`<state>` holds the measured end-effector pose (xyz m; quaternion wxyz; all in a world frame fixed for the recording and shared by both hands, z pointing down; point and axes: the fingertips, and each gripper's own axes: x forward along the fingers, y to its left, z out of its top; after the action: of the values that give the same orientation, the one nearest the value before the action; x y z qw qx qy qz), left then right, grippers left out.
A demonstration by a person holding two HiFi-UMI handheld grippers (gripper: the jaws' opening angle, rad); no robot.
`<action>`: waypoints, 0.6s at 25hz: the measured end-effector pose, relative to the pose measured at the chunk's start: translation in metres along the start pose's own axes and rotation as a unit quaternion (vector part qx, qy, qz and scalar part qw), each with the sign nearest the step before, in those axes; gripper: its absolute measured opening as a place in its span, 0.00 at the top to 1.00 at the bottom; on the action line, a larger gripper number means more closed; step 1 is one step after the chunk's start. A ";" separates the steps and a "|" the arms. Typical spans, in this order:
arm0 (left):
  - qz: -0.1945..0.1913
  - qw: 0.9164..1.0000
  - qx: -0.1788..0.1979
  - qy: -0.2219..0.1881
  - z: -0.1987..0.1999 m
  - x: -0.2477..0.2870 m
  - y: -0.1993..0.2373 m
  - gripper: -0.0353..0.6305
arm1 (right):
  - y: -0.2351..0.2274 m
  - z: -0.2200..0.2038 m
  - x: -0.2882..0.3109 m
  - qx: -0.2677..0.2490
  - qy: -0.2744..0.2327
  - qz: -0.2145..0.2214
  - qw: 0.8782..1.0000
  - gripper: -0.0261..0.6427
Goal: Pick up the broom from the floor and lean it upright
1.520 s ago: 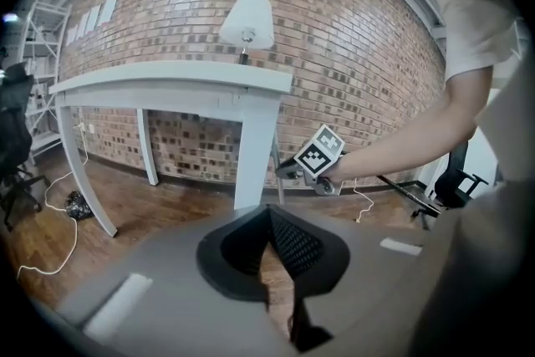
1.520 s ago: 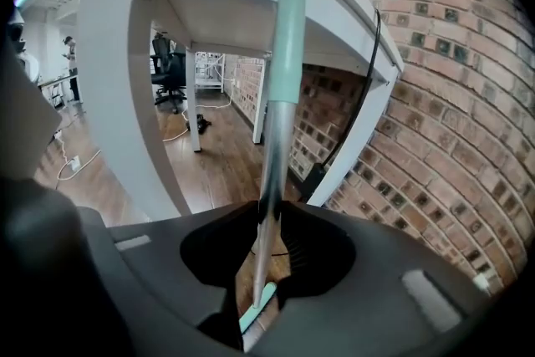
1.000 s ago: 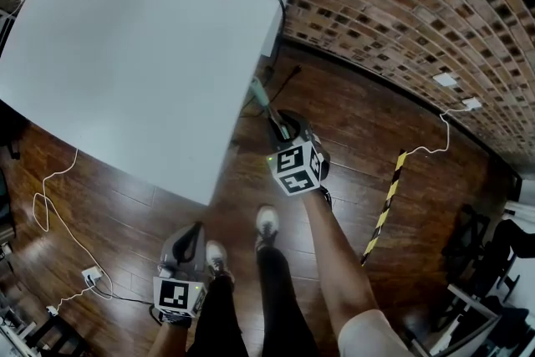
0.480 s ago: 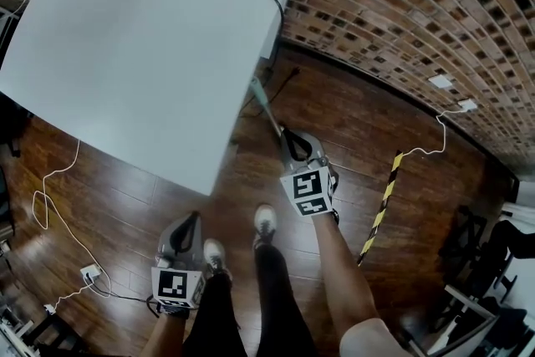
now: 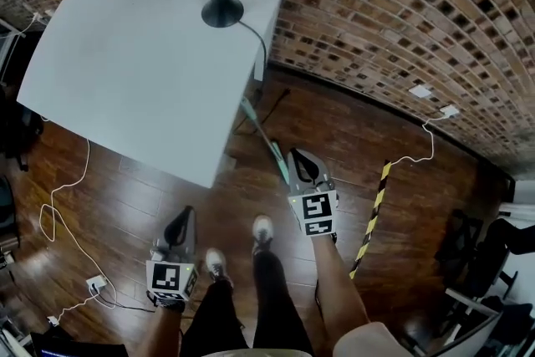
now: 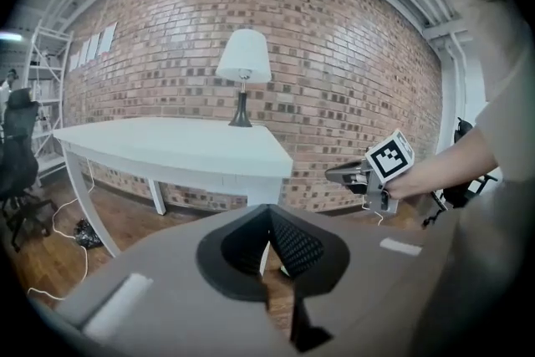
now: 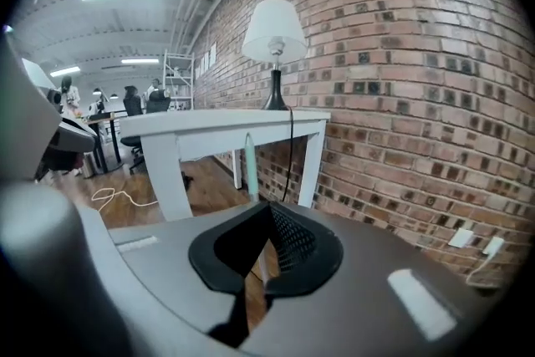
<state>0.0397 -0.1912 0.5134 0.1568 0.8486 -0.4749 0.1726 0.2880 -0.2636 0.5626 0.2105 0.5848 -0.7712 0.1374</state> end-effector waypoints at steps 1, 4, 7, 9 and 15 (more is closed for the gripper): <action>0.002 1.000 -0.002 -0.007 0.011 -0.003 -0.002 0.95 | -0.002 0.008 -0.011 0.005 -0.004 -0.002 1.000 0.94; 0.000 1.000 0.003 -0.030 0.046 -0.018 -0.008 0.95 | -0.008 0.038 -0.048 0.016 -0.019 -0.012 1.000 0.94; -0.009 0.998 0.011 -0.056 0.080 -0.039 -0.010 0.95 | -0.011 0.076 -0.088 0.022 -0.046 -0.028 0.998 0.94; -0.014 0.997 0.009 -0.072 0.101 -0.055 -0.007 0.95 | -0.012 0.103 -0.117 0.029 -0.067 -0.043 0.996 0.94; -0.031 0.991 0.011 -0.128 0.163 -0.117 0.006 0.95 | 0.004 0.175 -0.217 0.056 -0.130 -0.079 0.987 0.94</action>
<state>0.0007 -0.1759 0.3169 0.0908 0.8796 -0.4628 0.0626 0.3045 -0.1597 0.3047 0.0856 0.6675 -0.7347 0.0858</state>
